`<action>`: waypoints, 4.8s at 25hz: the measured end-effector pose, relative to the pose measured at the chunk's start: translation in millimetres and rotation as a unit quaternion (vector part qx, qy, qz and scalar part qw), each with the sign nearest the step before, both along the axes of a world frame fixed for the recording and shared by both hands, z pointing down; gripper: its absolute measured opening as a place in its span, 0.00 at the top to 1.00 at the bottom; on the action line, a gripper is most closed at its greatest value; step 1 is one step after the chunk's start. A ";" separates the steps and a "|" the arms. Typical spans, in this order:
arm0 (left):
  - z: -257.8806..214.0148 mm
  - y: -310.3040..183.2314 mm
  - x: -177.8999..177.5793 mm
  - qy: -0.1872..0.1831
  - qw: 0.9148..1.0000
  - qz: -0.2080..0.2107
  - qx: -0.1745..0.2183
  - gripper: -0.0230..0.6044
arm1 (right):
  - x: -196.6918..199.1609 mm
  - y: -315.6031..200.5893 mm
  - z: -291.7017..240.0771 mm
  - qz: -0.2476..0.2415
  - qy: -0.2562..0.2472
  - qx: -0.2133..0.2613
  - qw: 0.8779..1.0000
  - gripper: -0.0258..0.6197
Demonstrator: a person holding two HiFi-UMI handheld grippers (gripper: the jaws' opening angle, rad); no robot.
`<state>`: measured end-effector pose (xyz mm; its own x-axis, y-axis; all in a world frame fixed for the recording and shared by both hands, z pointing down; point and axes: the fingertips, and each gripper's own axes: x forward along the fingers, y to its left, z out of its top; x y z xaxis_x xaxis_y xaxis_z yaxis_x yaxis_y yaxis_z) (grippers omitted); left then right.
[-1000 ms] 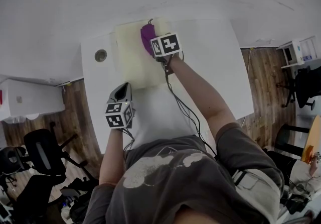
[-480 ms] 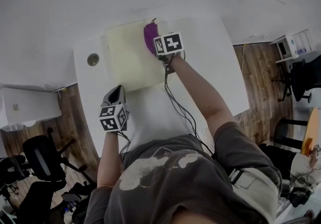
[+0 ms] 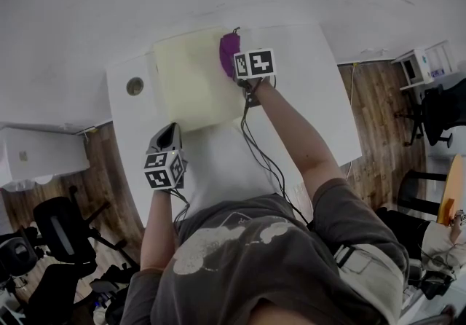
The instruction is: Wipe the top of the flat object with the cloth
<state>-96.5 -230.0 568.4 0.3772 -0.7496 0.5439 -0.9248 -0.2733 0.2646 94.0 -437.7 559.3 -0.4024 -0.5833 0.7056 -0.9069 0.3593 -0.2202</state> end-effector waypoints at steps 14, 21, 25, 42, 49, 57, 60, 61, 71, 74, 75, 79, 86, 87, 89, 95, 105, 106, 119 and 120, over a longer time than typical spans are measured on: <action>0.7 0.0 1.6 0.012 1.000 -0.003 -0.004 0.97 | -26.8 15.9 -27.3 -0.024 0.032 0.025 0.999 0.84; 1.5 0.2 1.9 0.016 1.000 0.001 0.001 0.97 | -96.5 52.6 -43.2 -0.084 -0.020 0.021 0.996 0.84; 2.1 0.3 1.5 0.014 1.000 0.003 0.001 0.97 | -133.0 73.6 -39.1 -0.105 -0.043 0.007 0.993 0.84; 4.0 -1.1 -0.9 0.015 1.000 0.007 0.003 0.97 | -192.5 107.2 -5.3 -0.125 -0.042 -0.028 0.991 0.84; 3.6 -2.2 -0.8 0.014 1.000 0.006 0.006 0.97 | -180.0 103.7 -2.0 -0.126 -0.026 -0.017 0.992 0.84; 3.9 -1.1 -1.2 0.015 1.000 0.005 0.009 0.97 | -146.3 99.8 1.5 -0.106 -0.018 -0.017 0.994 0.84; 2.6 -0.1 -1.9 0.014 1.000 0.006 0.011 0.97 | -131.7 97.4 0.6 -0.095 -0.014 -0.017 0.995 0.84; 2.5 0.0 -2.1 0.014 1.000 0.006 0.011 0.97 | -126.8 96.2 0.4 -0.091 -0.013 -0.017 0.996 0.84; 2.5 -0.1 -1.8 0.014 1.000 0.009 0.011 0.97 | -71.5 83.2 2.5 -0.048 0.000 -0.016 0.999 0.84; 1.6 0.8 -2.0 0.015 1.000 0.009 0.012 0.97 | -53.9 81.1 2.1 -0.036 0.001 -0.015 0.999 0.84; 1.3 0.9 -2.1 0.015 1.000 0.009 0.012 0.97 | -48.2 80.3 2.1 -0.032 0.002 -0.016 0.999 0.84; 1.8 -0.1 -2.2 0.016 1.000 0.009 0.012 0.97 | -27.6 76.8 2.4 -0.014 0.003 -0.018 1.000 0.84; 1.7 0.8 -1.8 0.007 1.000 0.015 0.014 0.97 | 3.7 75.6 1.9 0.021 0.003 -0.018 1.000 0.84; 1.7 0.6 -1.9 0.009 1.000 0.014 0.014 0.97 | 6.7 75.5 2.4 0.025 0.002 -0.019 0.999 0.84; 1.8 0.8 -2.5 0.012 1.000 0.012 0.014 0.97 | 9.5 75.1 3.1 0.029 -0.002 -0.019 0.999 0.84; 2.8 0.2 -2.0 0.015 1.000 0.012 0.011 0.97 | 15.6 75.3 4.1 0.045 -0.012 -0.025 0.999 0.84; -6.0 1.2 -1.3 0.063 0.998 0.021 0.013 0.97 | -27.9 93.6 -26.3 -0.011 -0.039 -0.014 0.999 0.84; -7.8 1.4 -0.5 0.063 0.998 0.025 0.016 0.97 | -38.6 98.4 -29.2 -0.023 -0.042 -0.012 0.999 0.84; -22.5 7.1 -23.3 0.036 0.999 0.018 0.029 0.97 | -162.0 167.0 -31.0 -0.159 -0.064 -0.025 0.985 0.84; -20.9 8.6 -26.6 0.035 0.999 0.013 0.024 0.97 | -167.3 171.1 -30.4 -0.164 -0.065 -0.027 0.984 0.84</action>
